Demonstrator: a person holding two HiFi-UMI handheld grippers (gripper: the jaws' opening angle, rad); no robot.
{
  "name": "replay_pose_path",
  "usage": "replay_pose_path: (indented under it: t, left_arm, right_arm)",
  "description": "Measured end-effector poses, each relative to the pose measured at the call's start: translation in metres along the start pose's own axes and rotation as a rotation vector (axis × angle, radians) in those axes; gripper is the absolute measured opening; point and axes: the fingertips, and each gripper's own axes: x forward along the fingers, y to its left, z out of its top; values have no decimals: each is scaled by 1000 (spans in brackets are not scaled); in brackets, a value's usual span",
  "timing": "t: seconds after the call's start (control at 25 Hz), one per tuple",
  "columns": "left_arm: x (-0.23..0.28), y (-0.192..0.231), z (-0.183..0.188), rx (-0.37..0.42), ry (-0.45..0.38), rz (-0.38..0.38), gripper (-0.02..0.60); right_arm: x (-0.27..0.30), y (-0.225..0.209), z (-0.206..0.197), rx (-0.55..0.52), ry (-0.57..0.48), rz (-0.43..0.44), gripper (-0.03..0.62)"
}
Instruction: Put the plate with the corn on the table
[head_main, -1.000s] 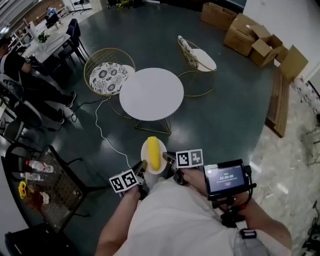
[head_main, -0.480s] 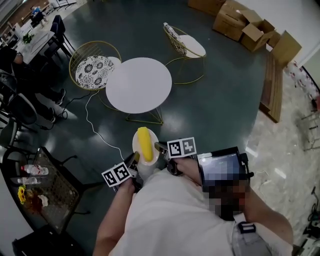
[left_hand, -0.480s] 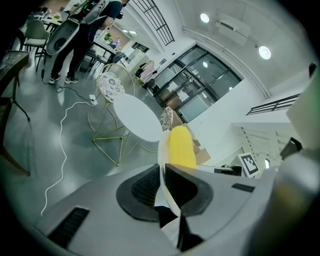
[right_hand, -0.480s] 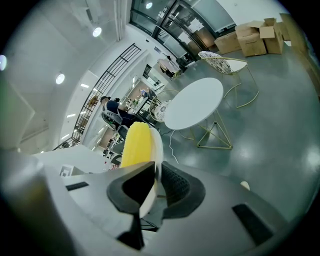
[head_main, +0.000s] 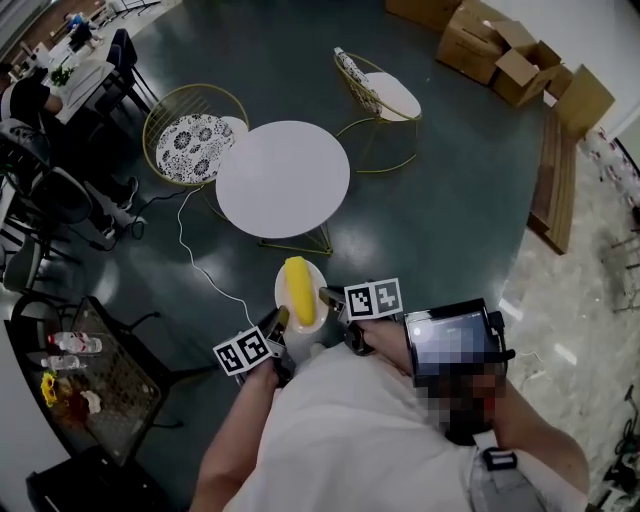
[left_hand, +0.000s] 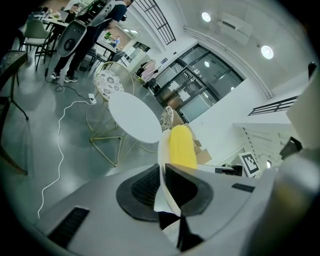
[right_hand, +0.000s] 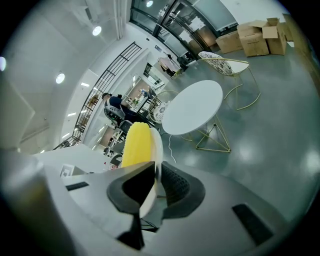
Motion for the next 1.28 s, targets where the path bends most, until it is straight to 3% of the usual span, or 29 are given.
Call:
replay_pose_path:
  t: [0.56, 1.28]
  left_arm:
    - [59, -26, 24, -35, -17, 25, 38]
    - [96, -54, 32, -25, -23, 45, 38]
  right_arm:
    - [-9, -35, 62, -34, 19, 33, 49]
    - [-29, -64, 93, -19, 20, 76, 49]
